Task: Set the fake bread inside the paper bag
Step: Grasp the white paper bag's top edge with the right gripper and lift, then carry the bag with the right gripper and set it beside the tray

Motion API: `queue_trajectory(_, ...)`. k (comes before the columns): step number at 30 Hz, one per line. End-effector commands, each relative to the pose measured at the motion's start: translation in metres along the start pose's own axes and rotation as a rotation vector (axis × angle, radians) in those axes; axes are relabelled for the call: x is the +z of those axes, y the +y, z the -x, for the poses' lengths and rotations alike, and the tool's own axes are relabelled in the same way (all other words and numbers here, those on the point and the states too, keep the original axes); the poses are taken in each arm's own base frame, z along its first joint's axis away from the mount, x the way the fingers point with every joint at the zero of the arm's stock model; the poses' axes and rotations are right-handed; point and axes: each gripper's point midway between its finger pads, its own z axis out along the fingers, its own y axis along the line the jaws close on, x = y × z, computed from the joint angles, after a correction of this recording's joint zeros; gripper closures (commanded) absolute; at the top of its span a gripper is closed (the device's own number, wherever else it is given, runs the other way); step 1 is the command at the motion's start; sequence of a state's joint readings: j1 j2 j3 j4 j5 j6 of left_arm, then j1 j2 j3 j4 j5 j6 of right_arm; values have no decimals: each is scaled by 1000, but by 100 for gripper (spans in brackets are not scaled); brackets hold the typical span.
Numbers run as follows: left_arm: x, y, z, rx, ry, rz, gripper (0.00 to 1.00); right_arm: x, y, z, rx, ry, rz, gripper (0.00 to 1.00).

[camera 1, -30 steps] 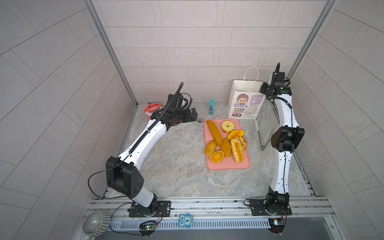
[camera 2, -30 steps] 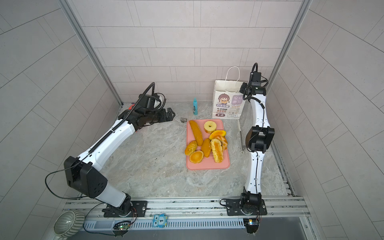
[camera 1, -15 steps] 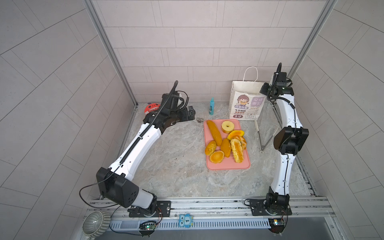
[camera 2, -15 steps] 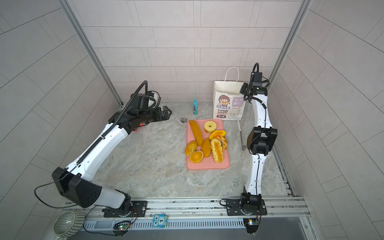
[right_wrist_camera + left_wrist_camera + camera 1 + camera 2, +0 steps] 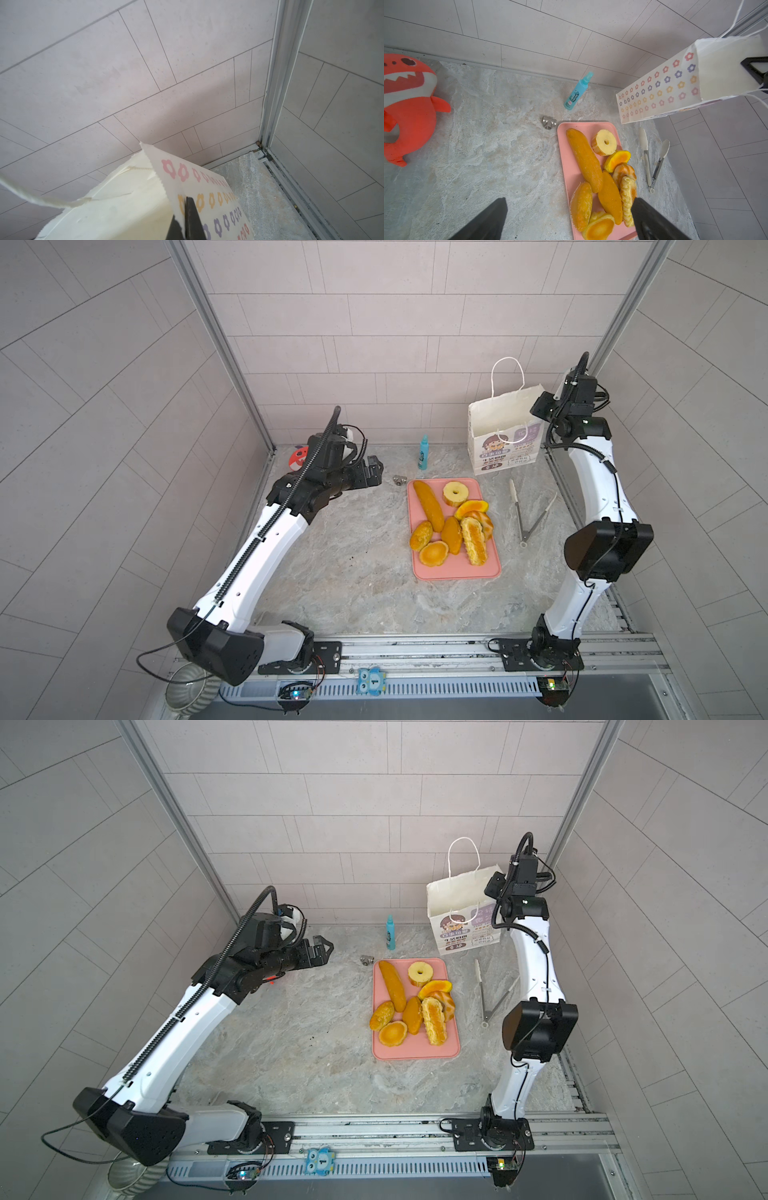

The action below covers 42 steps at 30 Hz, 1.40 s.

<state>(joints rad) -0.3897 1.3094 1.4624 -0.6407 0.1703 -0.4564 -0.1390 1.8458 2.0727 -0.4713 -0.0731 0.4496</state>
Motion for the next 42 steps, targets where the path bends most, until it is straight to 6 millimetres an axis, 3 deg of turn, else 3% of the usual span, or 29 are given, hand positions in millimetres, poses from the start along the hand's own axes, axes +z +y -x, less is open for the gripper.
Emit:
queue_trajectory(1,-11,3,-2,-8,-15,16,0,-34,21,31,24,-124,57,100)
queue_trajectory(10,-29,22,2,0,-52,82,0,-125,83,53,8,-252,236,100)
queue_trajectory(13,-39,41,11,-43,-74,118,0,-163,111,53,-13,-280,323,100)
queue_trajectory(17,-57,78,27,-146,-111,161,0,-207,150,36,-29,-250,476,100)
queue_trajectory(23,-89,125,38,-278,-184,254,0,-234,208,-27,-82,-38,684,100)
queue_trajectory(28,-102,168,22,-460,-236,305,0,-243,254,-99,-206,196,834,100)
queue_trajectory(31,-101,189,8,-583,-260,290,0,-246,275,-146,-318,345,901,100)
queue_trajectory(36,-95,204,-13,-713,-282,246,0,-250,308,-217,-452,538,1034,100)
queue_trajectory(42,-101,198,-23,-715,-280,236,0,-243,338,-273,-506,695,1138,100)
